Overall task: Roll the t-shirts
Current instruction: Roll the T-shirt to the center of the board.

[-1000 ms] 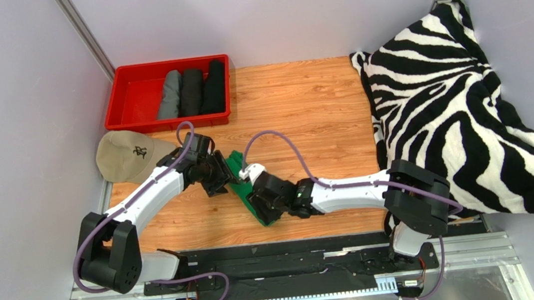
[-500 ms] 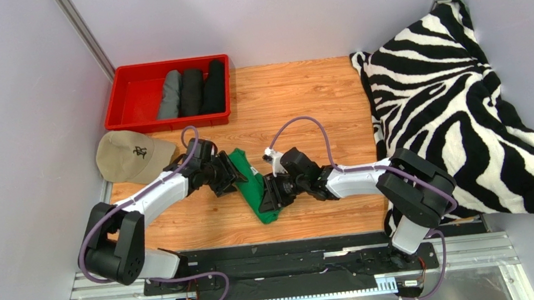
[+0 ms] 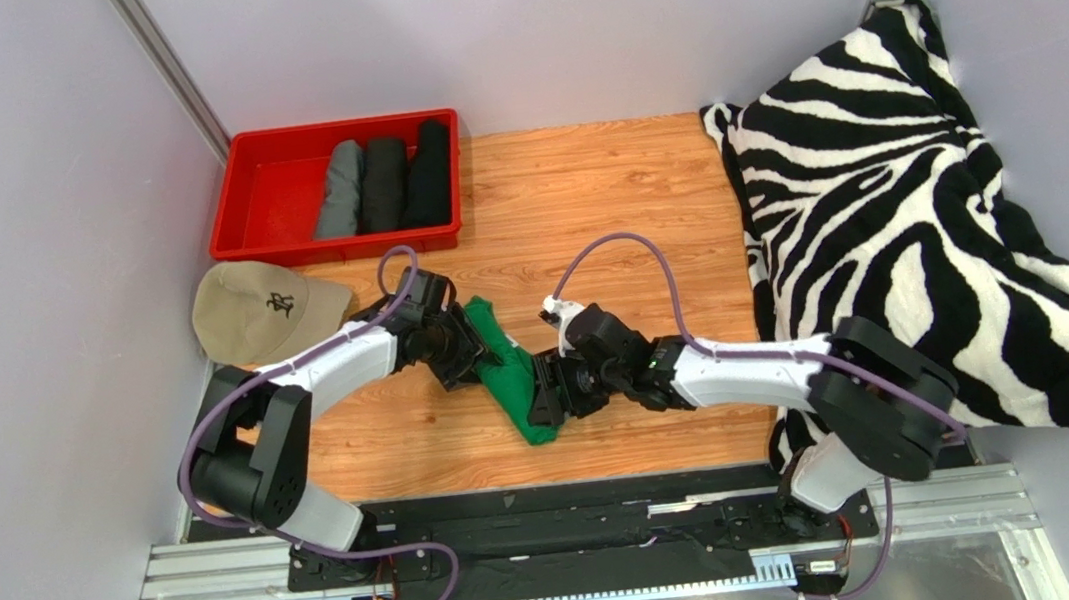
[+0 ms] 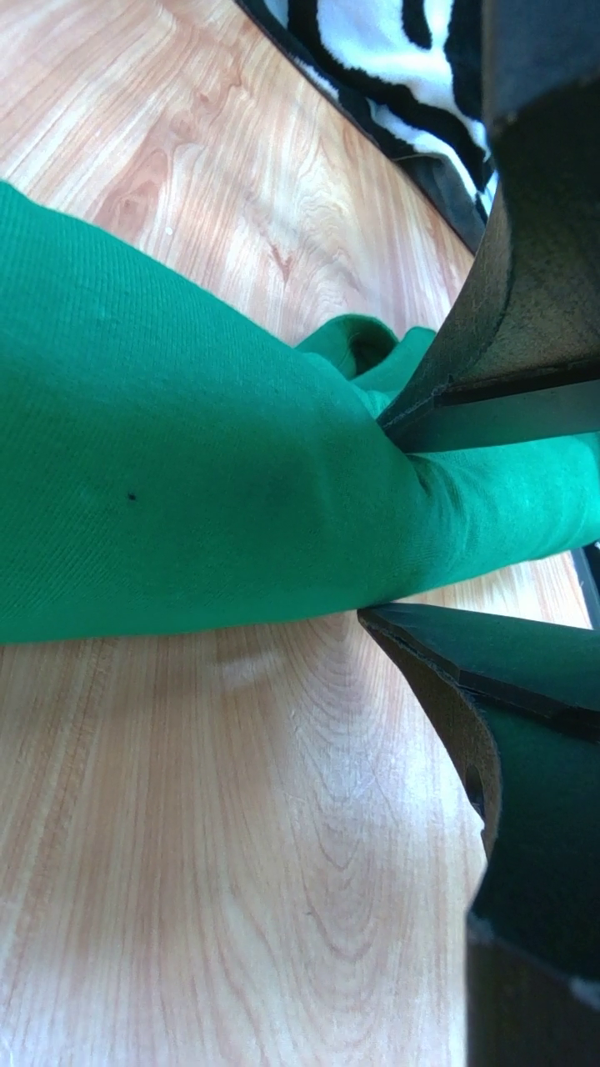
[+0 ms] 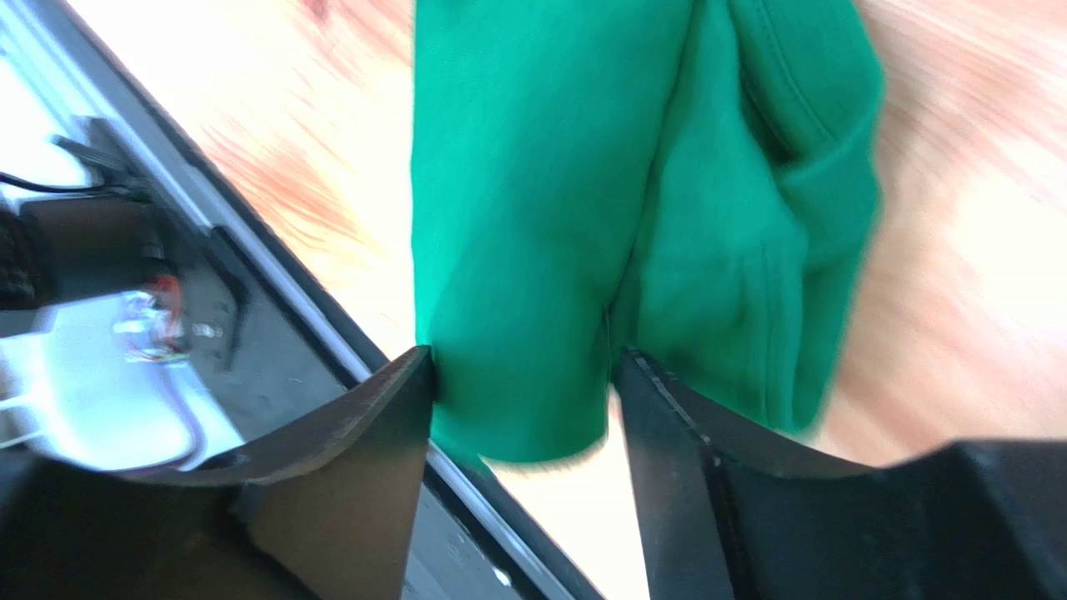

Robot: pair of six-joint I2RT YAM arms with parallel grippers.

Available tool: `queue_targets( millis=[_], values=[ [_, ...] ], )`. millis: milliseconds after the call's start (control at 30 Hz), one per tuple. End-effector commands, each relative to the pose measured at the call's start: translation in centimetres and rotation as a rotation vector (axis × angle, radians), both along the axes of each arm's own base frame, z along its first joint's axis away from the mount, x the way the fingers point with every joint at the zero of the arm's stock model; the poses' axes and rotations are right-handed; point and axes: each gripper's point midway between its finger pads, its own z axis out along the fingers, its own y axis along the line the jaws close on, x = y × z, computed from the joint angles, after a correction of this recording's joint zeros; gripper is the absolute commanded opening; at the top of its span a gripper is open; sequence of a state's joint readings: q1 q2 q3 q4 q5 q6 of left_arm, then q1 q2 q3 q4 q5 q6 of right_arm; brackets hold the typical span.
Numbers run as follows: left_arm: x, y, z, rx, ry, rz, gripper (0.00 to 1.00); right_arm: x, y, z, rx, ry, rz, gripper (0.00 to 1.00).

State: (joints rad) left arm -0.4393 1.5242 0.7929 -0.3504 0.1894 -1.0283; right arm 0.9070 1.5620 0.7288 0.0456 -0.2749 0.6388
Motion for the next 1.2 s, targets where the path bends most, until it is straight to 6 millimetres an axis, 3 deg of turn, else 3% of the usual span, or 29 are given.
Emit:
queue_targets(
  millis=[0, 67, 133, 167, 200, 267, 300, 567, 900, 1067, 1167],
  values=[
    [-0.8, 1.5, -0.8, 0.103, 0.056, 0.005, 0.54, 1.9, -2.8, 3.6, -0.242, -0.318, -0.106, 0.63],
    [-0.7, 1.3, -0.5, 0.099, 0.049, -0.007, 0.54, 1.1, -2.2, 5.3, -0.292, -0.405, -0.068, 0.64],
    [-0.7, 1.3, -0.2, 0.096, 0.047, -0.013, 0.54, 1.6, -2.1, 6.4, -0.353, -0.486, -0.084, 0.64],
    [-0.7, 1.2, -0.2, 0.095, 0.049, -0.012, 0.55, 0.6, -1.8, 6.5, -0.394, -0.525, -0.034, 0.65],
    [-0.8, 1.2, -0.1, 0.094, 0.049, -0.014, 0.54, 1.2, -1.2, 7.4, -0.419, -0.577, -0.049, 0.66],
    [-0.8, 1.1, 0.0, 0.088, 0.052, -0.017, 0.54, -0.2, -0.3, 7.3, -0.480, -0.640, 0.017, 0.68],
    [-0.9, 1.1, 0.0, 0.089, 0.058, -0.022, 0.54, 0.2, 0.3, 7.4, -0.531, -0.693, 0.026, 0.68],
    [-1.0, 0.9, -0.4, 0.087, 0.076, -0.048, 0.54, -1.4, 2.1, 4.4, -0.728, -0.823, 0.131, 0.70],
    [-0.8, 0.7, -0.3, 0.090, 0.073, -0.073, 0.55, -1.8, 2.0, -0.1, -0.852, -0.827, 0.191, 0.71],
    [-0.4, 0.4, 0.2, 0.078, 0.048, -0.096, 0.57, -2.4, 2.5, -1.3, -0.761, -0.736, 0.233, 0.63],
    [-0.1, 0.1, 0.7, 0.067, 0.022, -0.130, 0.59, -2.5, 2.5, -1.0, -0.649, -0.638, 0.231, 0.57]
  ],
)
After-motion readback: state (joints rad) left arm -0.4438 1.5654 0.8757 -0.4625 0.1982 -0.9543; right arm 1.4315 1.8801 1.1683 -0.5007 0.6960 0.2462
